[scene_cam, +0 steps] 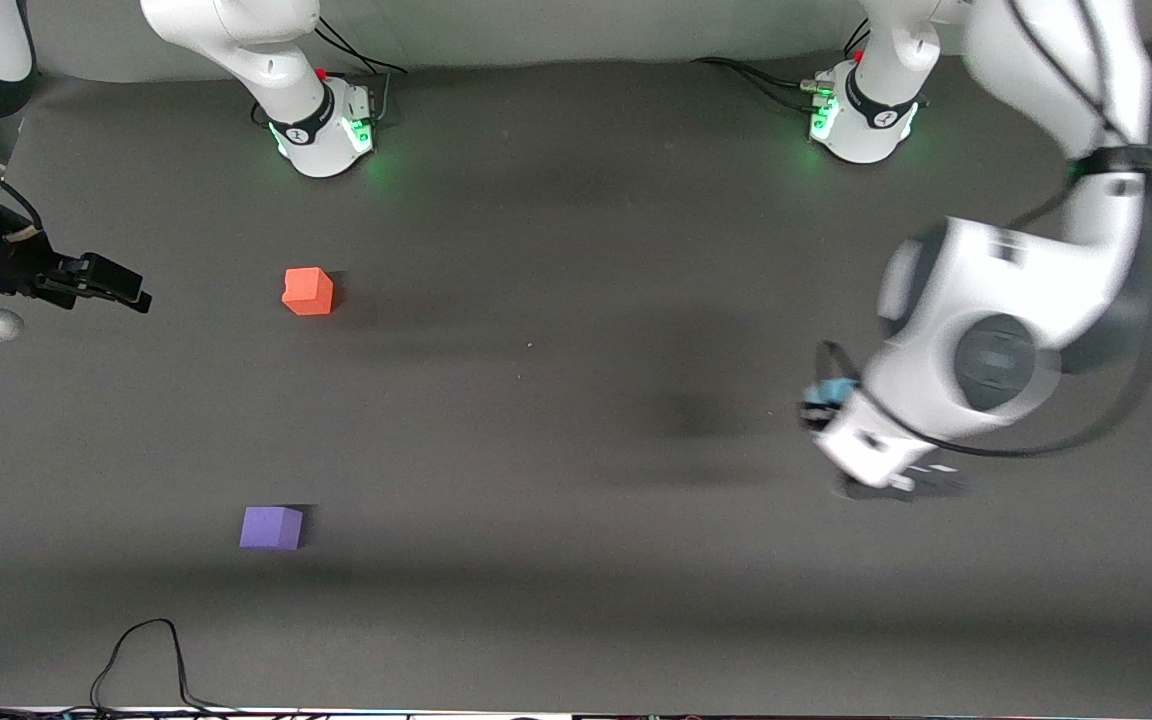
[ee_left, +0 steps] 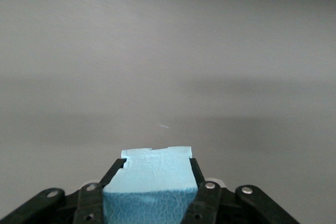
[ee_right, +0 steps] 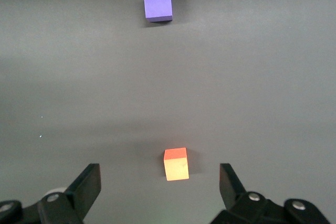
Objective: Place blue block between orange and purple blocks
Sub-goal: 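Lift the blue block and carry it toward the table's middle, then set the blue block down mid-table while the right gripper reaches over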
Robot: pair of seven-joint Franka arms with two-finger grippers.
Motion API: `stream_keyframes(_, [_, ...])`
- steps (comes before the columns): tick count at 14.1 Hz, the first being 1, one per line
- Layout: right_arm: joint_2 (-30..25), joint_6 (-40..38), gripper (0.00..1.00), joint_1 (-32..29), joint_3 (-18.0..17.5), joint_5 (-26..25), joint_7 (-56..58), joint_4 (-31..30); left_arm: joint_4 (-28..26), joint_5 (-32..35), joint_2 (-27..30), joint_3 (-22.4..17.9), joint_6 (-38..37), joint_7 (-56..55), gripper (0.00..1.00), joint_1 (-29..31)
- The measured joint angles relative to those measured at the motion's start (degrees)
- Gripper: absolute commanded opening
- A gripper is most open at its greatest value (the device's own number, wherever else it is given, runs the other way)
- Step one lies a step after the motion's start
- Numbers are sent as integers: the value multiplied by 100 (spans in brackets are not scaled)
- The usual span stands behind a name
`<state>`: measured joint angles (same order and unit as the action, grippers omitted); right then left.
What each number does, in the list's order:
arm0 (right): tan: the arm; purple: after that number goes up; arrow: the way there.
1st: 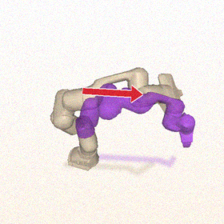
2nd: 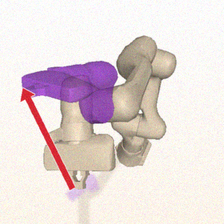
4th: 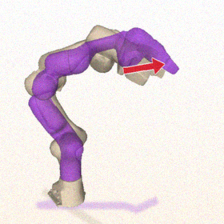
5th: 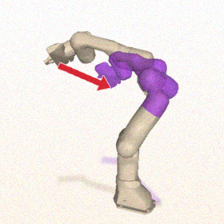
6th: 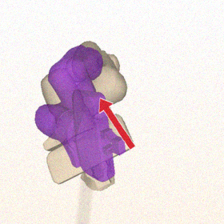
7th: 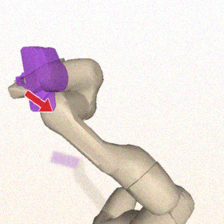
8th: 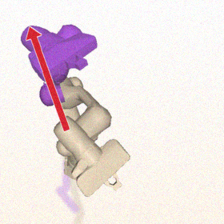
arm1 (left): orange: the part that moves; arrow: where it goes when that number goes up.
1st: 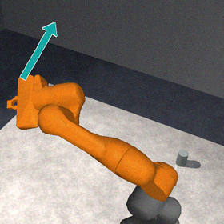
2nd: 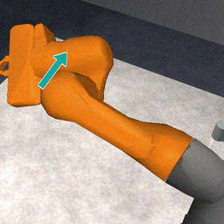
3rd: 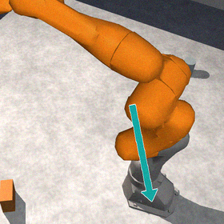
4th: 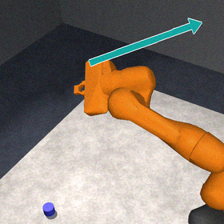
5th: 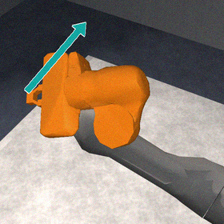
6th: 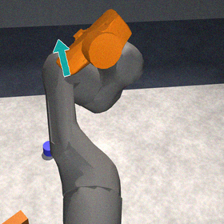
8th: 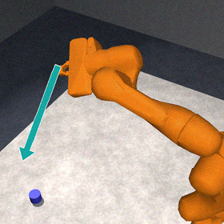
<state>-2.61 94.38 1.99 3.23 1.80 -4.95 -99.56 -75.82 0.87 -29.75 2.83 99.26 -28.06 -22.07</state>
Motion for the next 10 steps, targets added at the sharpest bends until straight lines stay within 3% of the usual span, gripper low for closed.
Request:
stream_keyframes(5, [5,10,100,0,0,0,0,-5,-11,53,-523,24,1072,-1547,33,-1642])
stream_keyframes(10, [52,12,100,8,-15,0,0,-19,-12,76,-1494,8,2402,-2009,33,-2311])
